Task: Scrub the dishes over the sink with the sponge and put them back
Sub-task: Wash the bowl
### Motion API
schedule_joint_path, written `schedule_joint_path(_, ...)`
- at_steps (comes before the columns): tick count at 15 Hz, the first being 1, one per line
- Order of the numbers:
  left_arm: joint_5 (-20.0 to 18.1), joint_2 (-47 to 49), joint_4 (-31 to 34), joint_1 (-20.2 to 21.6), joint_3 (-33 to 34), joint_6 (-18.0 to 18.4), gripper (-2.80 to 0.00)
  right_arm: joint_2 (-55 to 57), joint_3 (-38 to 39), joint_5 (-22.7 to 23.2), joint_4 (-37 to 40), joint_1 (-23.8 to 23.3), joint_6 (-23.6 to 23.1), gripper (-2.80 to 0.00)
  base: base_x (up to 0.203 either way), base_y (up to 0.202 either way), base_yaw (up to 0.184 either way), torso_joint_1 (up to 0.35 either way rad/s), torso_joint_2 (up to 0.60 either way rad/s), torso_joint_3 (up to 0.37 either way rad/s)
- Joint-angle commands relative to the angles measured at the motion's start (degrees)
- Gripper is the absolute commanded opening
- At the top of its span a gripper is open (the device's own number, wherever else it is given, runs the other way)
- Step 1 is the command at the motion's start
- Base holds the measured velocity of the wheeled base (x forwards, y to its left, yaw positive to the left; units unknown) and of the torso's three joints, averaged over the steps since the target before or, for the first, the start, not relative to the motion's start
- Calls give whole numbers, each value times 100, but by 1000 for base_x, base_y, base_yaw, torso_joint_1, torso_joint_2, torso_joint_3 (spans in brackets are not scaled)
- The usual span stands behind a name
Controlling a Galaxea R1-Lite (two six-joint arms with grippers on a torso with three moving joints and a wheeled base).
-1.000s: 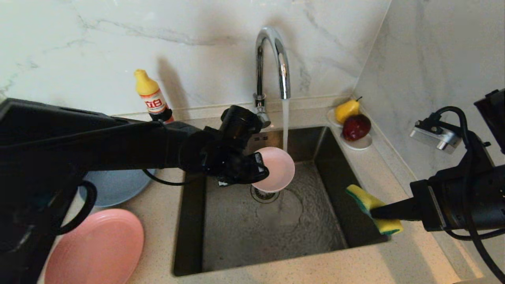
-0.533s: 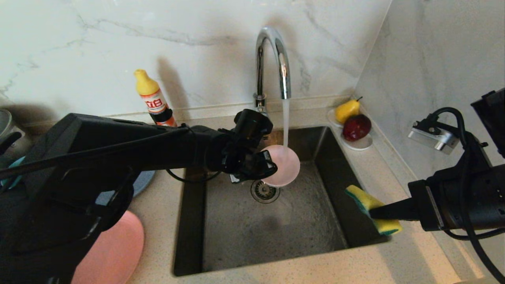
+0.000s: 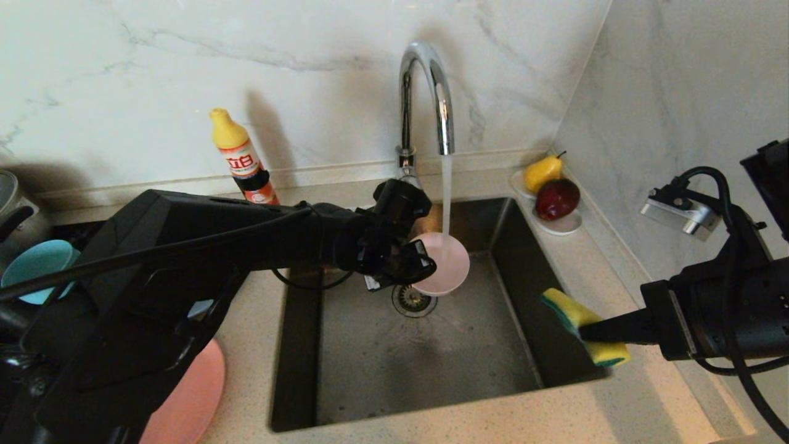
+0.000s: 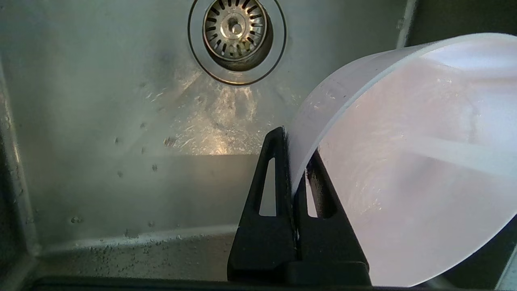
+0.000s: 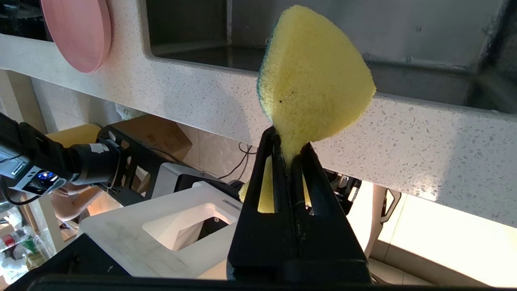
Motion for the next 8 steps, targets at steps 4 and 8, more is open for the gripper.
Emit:
schedule_joint_path(4,4,-33,4,1,-41,-55,-280,-29,-13,10,18,5,15,-280,0,0,0,0,0,0)
schedule_joint_path(8,13,73,-5,1,-208,-64,-280,33,4,10,13,11,18,-280,0,0,0,0,0,0)
